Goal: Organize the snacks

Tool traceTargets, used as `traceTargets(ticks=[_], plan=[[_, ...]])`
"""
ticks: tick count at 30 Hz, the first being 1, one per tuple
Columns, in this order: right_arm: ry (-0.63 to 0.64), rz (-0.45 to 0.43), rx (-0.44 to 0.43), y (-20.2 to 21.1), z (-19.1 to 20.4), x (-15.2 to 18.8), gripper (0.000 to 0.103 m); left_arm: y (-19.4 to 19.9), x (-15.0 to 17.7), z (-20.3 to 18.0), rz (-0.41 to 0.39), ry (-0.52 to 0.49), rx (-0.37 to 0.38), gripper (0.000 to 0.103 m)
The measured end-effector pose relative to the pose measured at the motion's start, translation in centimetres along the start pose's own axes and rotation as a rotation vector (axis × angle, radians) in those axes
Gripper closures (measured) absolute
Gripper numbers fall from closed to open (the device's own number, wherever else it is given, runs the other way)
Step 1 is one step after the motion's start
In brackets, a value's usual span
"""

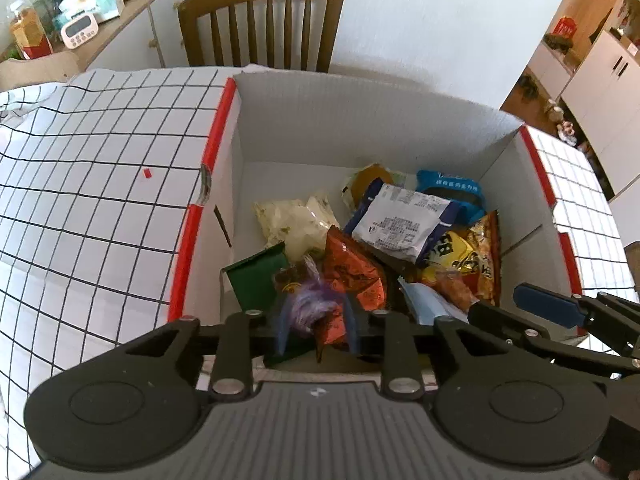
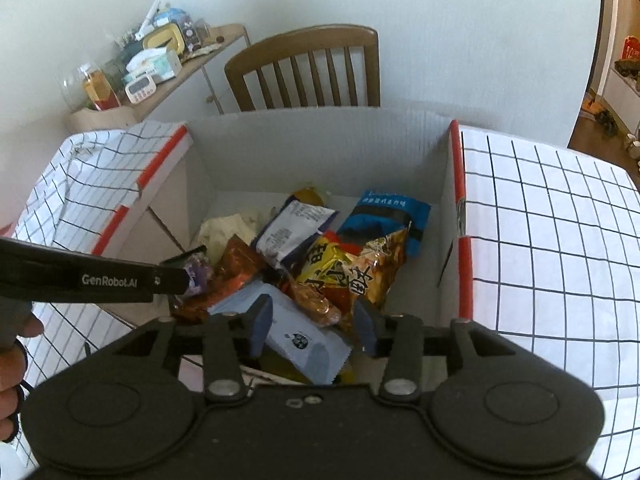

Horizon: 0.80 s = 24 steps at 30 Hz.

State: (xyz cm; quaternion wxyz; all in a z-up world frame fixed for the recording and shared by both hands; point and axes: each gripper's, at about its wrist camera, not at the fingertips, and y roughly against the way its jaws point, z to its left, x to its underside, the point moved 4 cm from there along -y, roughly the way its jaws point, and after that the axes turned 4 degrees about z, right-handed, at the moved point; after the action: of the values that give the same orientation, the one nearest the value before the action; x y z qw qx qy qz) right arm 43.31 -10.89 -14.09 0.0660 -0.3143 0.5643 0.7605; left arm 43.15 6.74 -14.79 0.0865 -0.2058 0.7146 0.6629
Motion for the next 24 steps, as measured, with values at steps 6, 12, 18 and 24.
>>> traceTargets(ticks=[6,12,18,24], plan=[[-0.012,-0.053,-0.011,2.4,0.5,0.1,0.044,2.1,0.7,0.0,-0.032,-0.004,0.014,0.075],[-0.014,-0.112,-0.021,5.1,1.1,0.4,0.034,4.9,1.8,-0.2,-0.084,-0.020,0.026,0.075],[0.000,-0.159,-0.038,7.8,1.8,1.0,0.027,7.3,3.0,-0.4,-0.129,-0.027,0.039,0.070],[0.024,-0.219,-0.032,10.5,2.4,2.0,0.019,10.1,4.2,-0.5,-0.214,-0.027,0.047,0.039]])
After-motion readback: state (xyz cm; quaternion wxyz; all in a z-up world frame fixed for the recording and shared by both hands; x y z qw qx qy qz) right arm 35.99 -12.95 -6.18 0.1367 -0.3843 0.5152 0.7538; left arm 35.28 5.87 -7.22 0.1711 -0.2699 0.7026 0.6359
